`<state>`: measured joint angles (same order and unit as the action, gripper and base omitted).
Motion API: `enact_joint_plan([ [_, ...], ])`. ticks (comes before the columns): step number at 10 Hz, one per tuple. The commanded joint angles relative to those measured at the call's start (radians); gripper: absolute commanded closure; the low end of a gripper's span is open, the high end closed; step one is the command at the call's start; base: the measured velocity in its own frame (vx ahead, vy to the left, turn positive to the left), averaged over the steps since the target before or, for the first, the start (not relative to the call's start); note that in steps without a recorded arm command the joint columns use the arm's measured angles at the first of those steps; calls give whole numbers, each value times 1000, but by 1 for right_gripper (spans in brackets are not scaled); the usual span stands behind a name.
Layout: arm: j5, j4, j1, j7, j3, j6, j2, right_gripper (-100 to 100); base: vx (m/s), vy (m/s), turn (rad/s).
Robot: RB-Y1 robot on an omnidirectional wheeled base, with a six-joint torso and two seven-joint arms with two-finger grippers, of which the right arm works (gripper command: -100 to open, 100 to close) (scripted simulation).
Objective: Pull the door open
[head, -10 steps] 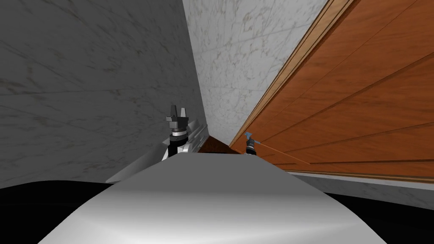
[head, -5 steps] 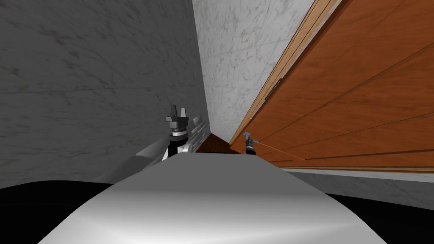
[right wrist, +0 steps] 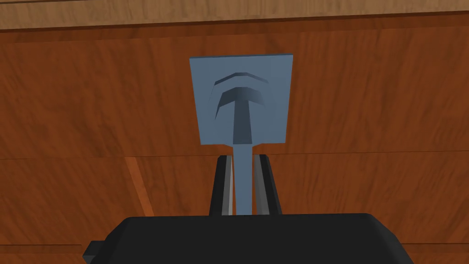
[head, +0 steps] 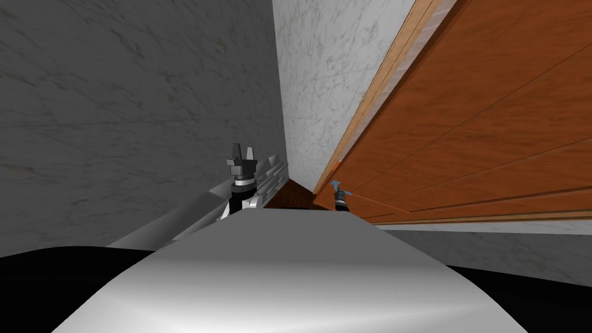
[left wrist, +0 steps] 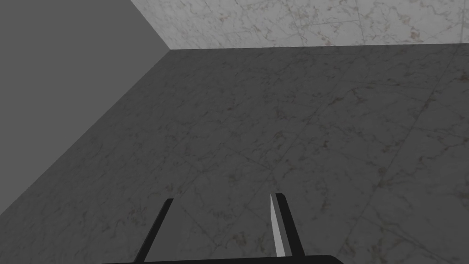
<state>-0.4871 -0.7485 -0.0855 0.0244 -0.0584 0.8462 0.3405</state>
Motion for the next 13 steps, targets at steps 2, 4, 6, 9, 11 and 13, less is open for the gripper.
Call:
enact_joint_plan([
  [2, 9, -9, -15, 25, -26, 17, 18, 100, -223, -21, 110],
  [4, 19, -19, -33, 51, -54, 34, 37, 100, -233, -29, 123],
  [6, 28, -27, -47, 73, -78, 48, 54, 100, -264, -32, 143],
  [9, 33, -29, -66, 92, -105, 67, 68, 100, -195, -30, 87],
  [11, 36, -35, -89, 115, -131, 96, 91, 100, -253, -63, 168],
  [13, 39, -39, -109, 134, -154, 121, 111, 100, -202, -26, 133],
])
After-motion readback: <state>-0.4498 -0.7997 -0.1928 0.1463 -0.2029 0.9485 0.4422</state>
